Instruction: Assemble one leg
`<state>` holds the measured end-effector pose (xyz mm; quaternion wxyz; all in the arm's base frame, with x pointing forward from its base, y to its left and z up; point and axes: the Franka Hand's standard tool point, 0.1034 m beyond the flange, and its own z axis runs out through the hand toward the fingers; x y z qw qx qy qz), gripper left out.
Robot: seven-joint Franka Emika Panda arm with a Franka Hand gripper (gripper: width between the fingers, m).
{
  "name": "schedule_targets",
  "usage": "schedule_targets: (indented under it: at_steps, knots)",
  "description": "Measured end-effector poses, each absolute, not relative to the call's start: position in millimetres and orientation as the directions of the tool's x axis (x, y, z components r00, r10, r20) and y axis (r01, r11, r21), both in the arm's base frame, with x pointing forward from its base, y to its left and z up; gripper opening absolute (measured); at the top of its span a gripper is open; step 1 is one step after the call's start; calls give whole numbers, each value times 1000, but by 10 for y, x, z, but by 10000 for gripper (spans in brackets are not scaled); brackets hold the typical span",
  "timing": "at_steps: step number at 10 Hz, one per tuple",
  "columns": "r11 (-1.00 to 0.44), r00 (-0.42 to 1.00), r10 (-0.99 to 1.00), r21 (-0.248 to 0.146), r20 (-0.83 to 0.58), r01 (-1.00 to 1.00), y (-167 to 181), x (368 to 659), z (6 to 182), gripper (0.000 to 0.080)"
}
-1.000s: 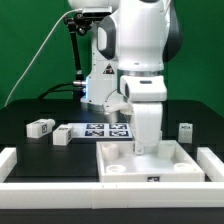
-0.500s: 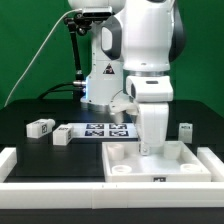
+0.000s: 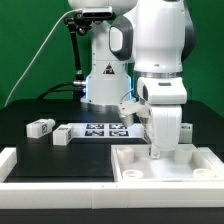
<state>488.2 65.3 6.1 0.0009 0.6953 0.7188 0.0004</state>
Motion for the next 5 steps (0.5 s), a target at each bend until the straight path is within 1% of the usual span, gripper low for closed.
schedule_targets:
  at_steps: [1,2,3,4,5]
  knots:
    - [33,-33,999,1,-1,999,652,4881,60,51]
    - [33,-33,999,1,-1,999,650,4880,59,134]
    - [33,-33,999,1,-1,999,649,4880,59,333]
    - [32,-32,999,1,-1,999,649,4880,59,333]
    - [32,-32,999,1,-1,999,648,4880,59,524]
